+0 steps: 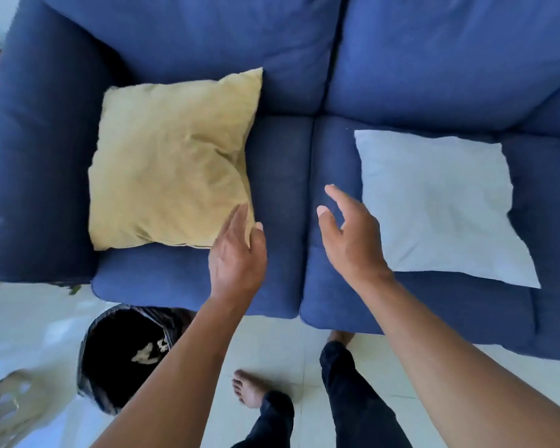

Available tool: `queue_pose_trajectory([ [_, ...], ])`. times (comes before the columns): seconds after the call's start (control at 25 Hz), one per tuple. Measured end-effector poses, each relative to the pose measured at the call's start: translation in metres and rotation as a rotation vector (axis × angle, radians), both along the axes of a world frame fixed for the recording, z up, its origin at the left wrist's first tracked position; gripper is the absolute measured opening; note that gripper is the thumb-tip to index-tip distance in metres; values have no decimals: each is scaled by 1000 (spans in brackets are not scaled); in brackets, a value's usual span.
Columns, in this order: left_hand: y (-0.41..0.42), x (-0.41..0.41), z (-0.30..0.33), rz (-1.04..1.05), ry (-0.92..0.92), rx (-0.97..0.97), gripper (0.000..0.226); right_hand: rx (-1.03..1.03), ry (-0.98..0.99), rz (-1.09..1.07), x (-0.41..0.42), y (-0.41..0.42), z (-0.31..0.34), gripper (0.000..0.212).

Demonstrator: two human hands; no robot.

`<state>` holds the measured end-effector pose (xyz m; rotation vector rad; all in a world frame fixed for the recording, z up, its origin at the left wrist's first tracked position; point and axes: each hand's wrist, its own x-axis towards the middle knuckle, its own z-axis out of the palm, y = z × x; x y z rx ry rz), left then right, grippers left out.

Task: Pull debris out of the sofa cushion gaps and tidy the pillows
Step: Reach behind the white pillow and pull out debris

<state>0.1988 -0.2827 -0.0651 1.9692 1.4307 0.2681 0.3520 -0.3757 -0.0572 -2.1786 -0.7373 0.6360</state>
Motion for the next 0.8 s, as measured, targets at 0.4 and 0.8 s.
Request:
queue_pose_trajectory([
  [0.4, -17, 238, 17, -223, -101, 34, 49, -87, -131, -144, 220, -72, 30, 53],
  [0.8, 28, 342, -58, -390, 72, 32, 53, -322, -128, -47, 320, -20, -45, 58],
])
